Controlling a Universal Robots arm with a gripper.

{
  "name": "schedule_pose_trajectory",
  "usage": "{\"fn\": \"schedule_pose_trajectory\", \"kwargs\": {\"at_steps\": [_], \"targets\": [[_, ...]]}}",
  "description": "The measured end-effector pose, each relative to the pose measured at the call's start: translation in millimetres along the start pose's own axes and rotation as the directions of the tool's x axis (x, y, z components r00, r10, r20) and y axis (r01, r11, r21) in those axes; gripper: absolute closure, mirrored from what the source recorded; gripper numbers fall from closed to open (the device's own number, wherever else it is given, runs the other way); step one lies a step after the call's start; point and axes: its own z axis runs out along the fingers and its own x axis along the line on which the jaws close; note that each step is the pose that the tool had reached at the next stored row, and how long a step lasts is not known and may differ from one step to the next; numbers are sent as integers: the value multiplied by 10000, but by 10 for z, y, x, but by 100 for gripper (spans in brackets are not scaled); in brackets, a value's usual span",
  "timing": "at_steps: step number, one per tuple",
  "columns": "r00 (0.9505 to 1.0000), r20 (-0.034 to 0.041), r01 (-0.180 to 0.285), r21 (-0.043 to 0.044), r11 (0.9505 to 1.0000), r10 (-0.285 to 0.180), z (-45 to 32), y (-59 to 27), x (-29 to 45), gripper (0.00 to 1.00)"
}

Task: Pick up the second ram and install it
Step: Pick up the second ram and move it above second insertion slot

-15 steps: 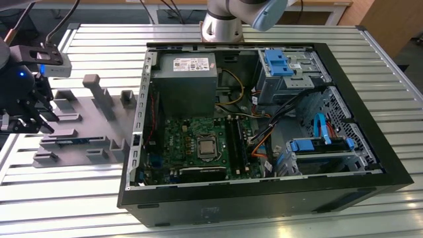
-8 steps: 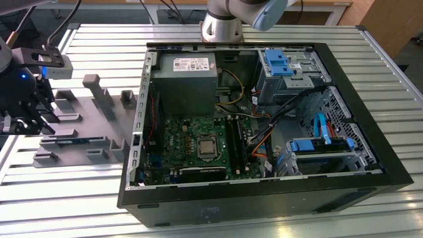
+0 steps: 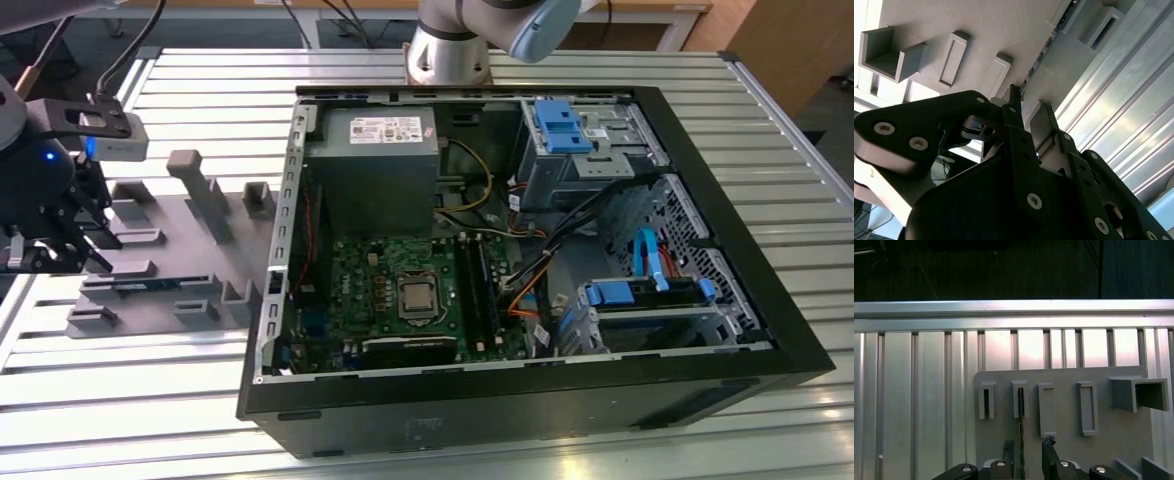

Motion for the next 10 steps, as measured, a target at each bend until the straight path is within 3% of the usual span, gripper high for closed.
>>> {"fn": "schedule_pose_trajectory", "kwargs": {"at_steps": [10], "targets": [[10000,1,0,1,10000,0,40,-1,2,64]]}}
